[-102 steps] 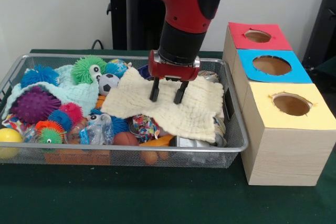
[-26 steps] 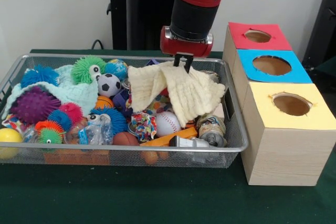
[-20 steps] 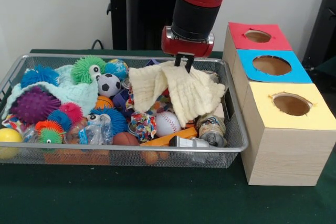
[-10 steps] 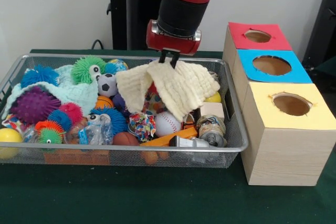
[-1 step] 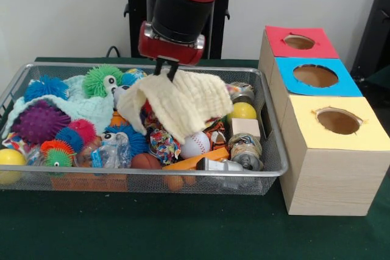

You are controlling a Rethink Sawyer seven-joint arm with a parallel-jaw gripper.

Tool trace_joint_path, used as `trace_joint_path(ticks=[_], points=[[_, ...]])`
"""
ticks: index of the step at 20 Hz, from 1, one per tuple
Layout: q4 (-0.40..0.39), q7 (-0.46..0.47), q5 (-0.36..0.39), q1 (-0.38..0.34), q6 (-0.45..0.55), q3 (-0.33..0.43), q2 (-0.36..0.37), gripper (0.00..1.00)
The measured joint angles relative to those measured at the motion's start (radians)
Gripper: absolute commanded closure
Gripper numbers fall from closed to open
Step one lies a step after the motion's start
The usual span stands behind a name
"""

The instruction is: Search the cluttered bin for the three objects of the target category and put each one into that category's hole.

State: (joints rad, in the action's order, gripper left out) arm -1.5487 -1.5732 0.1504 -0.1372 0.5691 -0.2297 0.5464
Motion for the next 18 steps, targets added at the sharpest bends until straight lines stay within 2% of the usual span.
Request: trace_joint_path(ticks=[6,18], points=[[0.054,0.000,0.041,-0.037,0.001,-0.003,-0.024,1.00],[0.108,0.000,0.090,-0.035,0.035,-0.010,-0.035,1.00]])
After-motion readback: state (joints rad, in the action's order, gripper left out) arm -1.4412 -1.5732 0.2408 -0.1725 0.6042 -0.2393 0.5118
